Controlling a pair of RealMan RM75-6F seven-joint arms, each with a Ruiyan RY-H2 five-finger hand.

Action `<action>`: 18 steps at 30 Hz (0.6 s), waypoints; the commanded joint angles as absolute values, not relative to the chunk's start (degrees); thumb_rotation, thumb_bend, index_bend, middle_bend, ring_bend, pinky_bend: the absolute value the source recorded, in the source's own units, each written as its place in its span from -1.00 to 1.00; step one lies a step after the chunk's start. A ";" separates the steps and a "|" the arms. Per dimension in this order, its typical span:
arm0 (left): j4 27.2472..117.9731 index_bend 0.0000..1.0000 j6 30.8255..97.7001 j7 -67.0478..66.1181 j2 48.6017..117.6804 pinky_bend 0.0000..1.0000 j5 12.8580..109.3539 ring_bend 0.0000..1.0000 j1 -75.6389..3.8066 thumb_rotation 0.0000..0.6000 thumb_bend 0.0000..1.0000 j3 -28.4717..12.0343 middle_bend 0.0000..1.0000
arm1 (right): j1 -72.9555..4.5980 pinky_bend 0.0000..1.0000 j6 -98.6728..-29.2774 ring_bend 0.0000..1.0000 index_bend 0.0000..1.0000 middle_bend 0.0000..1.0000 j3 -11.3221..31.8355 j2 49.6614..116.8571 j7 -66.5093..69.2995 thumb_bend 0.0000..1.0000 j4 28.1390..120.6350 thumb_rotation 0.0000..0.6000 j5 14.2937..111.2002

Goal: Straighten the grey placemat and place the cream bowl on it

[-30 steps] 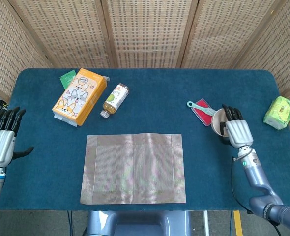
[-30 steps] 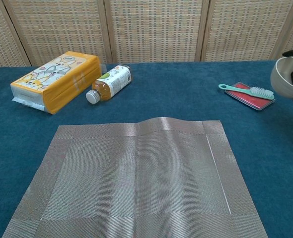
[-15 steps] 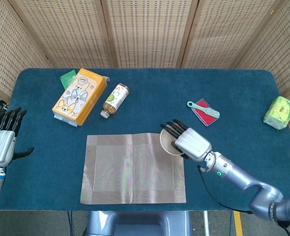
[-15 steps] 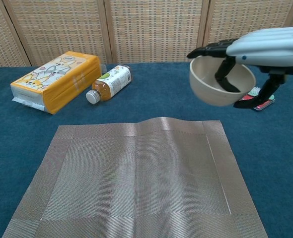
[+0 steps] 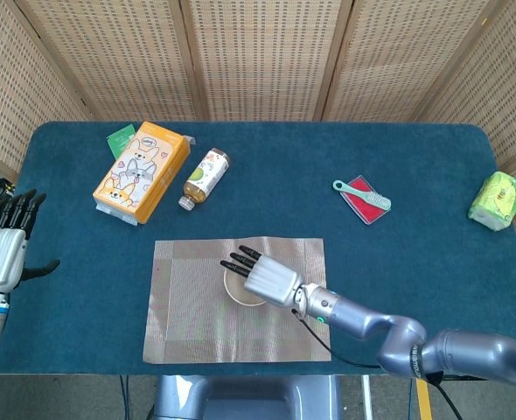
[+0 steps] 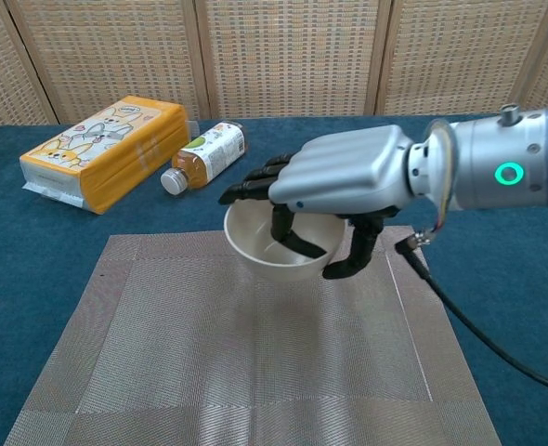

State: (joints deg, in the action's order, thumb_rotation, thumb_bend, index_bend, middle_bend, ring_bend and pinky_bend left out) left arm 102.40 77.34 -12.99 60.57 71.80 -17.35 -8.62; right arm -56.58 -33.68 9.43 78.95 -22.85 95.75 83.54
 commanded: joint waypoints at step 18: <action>102.56 -1.00 76.66 -12.46 60.08 -1.00 71.49 -1.00 -17.34 1.00 -1.00 -8.85 -1.00 | -61.80 -1.00 -34.65 -1.00 0.41 -1.00 4.40 88.38 -37.57 -0.07 91.83 1.00 68.63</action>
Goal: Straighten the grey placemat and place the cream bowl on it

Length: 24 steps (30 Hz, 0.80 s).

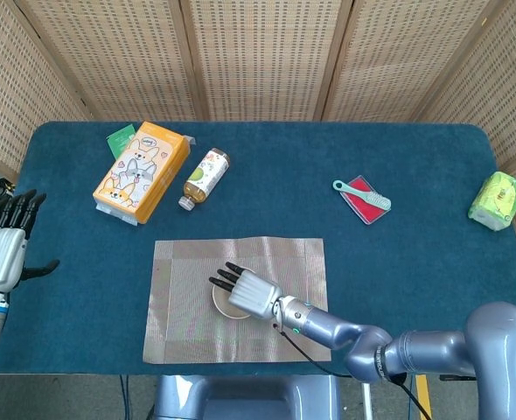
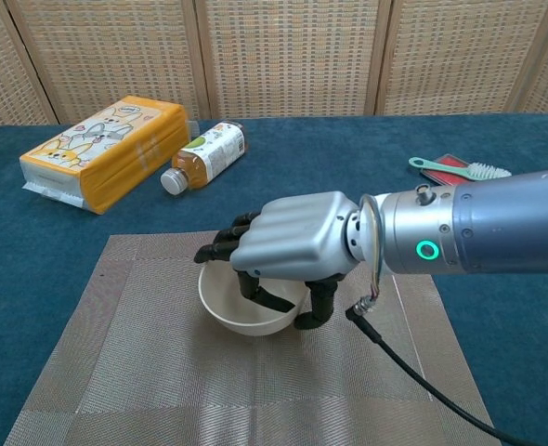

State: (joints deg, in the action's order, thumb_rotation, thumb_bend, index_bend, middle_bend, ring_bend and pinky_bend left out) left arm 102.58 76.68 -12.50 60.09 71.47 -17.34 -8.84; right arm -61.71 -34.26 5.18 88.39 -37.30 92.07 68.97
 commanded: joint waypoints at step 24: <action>103.41 -1.00 78.71 -12.05 59.81 -1.00 73.62 -1.00 -16.15 1.00 -1.00 -8.35 -1.00 | -54.86 -1.00 -45.85 -1.00 -1.00 -1.00 -0.41 67.33 -31.51 -1.00 106.89 1.00 78.31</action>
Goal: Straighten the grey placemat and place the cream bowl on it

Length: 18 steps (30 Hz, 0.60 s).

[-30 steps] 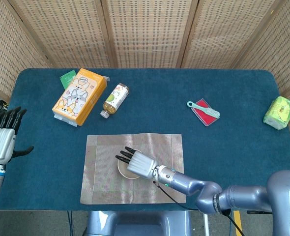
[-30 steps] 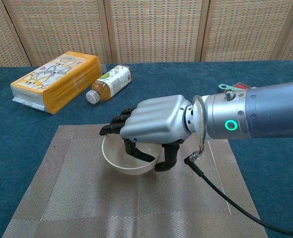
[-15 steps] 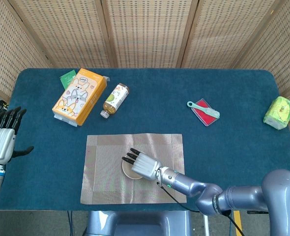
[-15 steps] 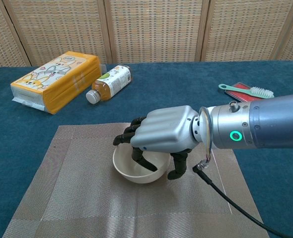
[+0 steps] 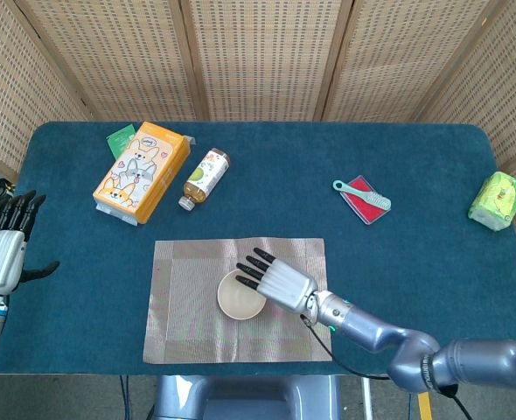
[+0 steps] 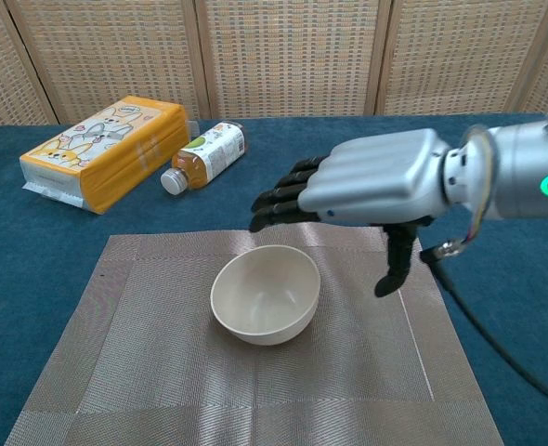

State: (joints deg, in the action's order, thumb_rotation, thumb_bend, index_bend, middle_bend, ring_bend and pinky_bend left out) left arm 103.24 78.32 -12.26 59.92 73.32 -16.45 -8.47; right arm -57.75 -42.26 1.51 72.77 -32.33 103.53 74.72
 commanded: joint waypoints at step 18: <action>98.31 -1.00 88.75 -6.68 62.84 -1.00 81.99 -1.00 -7.69 1.00 -1.00 -2.85 -1.00 | -22.17 -1.00 -86.36 -1.00 -1.00 -1.00 -3.88 65.55 -5.56 -1.00 86.71 1.00 83.39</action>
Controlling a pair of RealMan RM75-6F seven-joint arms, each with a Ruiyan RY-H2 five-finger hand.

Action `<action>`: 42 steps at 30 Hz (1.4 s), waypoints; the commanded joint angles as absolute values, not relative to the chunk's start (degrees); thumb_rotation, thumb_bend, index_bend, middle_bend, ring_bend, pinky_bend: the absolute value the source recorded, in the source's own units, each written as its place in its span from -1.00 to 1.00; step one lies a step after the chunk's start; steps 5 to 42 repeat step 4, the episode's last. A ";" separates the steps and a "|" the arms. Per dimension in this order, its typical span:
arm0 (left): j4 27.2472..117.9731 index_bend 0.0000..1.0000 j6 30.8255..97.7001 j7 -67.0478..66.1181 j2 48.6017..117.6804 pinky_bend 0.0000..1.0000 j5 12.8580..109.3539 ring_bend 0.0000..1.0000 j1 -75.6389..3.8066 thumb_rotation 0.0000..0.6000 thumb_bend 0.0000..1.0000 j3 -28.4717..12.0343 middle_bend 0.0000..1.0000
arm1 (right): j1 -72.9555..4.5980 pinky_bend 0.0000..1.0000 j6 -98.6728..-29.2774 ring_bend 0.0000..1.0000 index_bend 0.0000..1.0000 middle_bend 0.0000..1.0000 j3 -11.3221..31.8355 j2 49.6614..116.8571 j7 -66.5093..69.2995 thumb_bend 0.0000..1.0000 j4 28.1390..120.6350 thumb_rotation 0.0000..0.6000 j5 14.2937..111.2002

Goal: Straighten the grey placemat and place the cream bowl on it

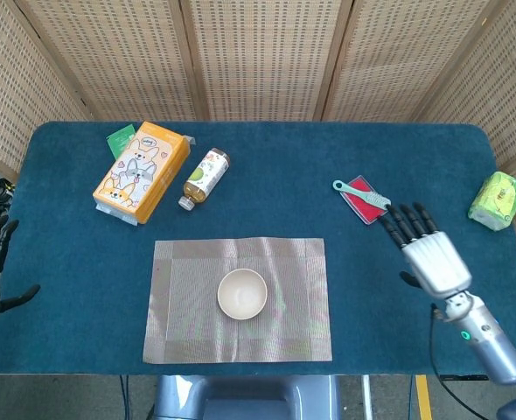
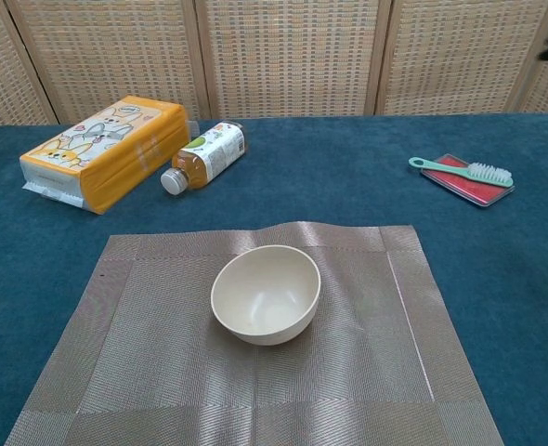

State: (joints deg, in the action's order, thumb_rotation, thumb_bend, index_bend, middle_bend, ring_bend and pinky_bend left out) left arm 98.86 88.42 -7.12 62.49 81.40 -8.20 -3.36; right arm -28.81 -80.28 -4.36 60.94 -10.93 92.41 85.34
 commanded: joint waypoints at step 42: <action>97.70 -1.00 89.20 -6.17 63.11 -1.00 83.04 -1.00 -6.88 1.00 -1.00 -2.01 -1.00 | -19.38 -1.00 -88.16 -1.00 -1.00 -1.00 -3.96 67.70 -4.20 -1.00 84.96 1.00 82.93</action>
